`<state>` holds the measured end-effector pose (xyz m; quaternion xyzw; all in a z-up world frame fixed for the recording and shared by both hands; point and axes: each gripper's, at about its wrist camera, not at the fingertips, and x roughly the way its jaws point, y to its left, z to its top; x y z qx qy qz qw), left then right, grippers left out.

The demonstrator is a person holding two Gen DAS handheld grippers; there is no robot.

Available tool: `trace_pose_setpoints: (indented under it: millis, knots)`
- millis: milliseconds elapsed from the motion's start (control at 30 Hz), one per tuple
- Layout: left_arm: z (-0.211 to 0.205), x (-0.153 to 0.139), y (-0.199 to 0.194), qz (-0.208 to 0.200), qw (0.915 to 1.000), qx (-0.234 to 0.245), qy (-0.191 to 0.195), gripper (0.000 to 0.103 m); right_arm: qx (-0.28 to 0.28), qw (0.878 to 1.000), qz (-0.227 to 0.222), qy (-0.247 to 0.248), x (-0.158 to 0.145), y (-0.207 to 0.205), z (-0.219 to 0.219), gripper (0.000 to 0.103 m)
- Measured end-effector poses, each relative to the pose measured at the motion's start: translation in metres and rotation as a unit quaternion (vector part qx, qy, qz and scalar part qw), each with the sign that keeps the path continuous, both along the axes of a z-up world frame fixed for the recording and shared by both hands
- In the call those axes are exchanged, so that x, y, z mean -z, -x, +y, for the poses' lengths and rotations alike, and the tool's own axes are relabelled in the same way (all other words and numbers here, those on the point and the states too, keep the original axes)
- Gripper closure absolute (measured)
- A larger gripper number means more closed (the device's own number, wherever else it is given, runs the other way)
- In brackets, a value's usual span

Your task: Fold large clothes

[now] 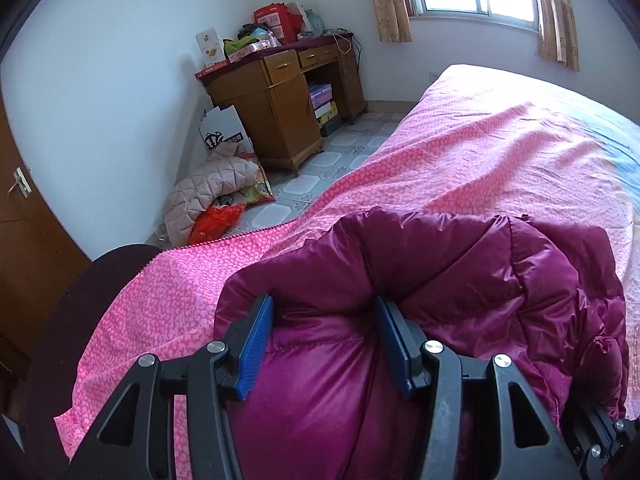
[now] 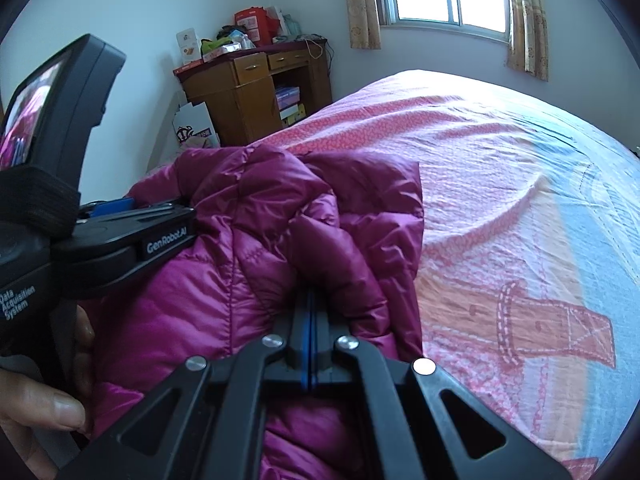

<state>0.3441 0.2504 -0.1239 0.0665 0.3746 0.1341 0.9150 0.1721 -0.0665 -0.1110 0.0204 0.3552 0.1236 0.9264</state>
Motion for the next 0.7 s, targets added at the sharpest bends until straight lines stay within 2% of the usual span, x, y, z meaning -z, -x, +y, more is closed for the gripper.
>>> trace_pose_setpoints:
  millis: [233,433,533,700]
  knots:
    - [-0.011,0.004,-0.005,0.005,0.9996,0.000,-0.026,0.049,0.006,1.000,0.016,0.000,-0.004,0.004,-0.003,0.103]
    - [-0.013,0.005,-0.002,0.002,0.9996,0.002,-0.030,0.049,-0.001,1.000,0.027,0.002,-0.010,0.032,-0.015,0.103]
    - [-0.015,0.004,0.000,0.000,0.9995,0.008,-0.029,0.049,0.001,1.000,0.022,0.008,-0.005,0.049,-0.018,0.103]
    - [-0.013,-0.001,0.008,0.008,0.9995,0.022,-0.020,0.049,0.005,0.999,0.006,0.032,0.007,0.050,-0.013,0.103]
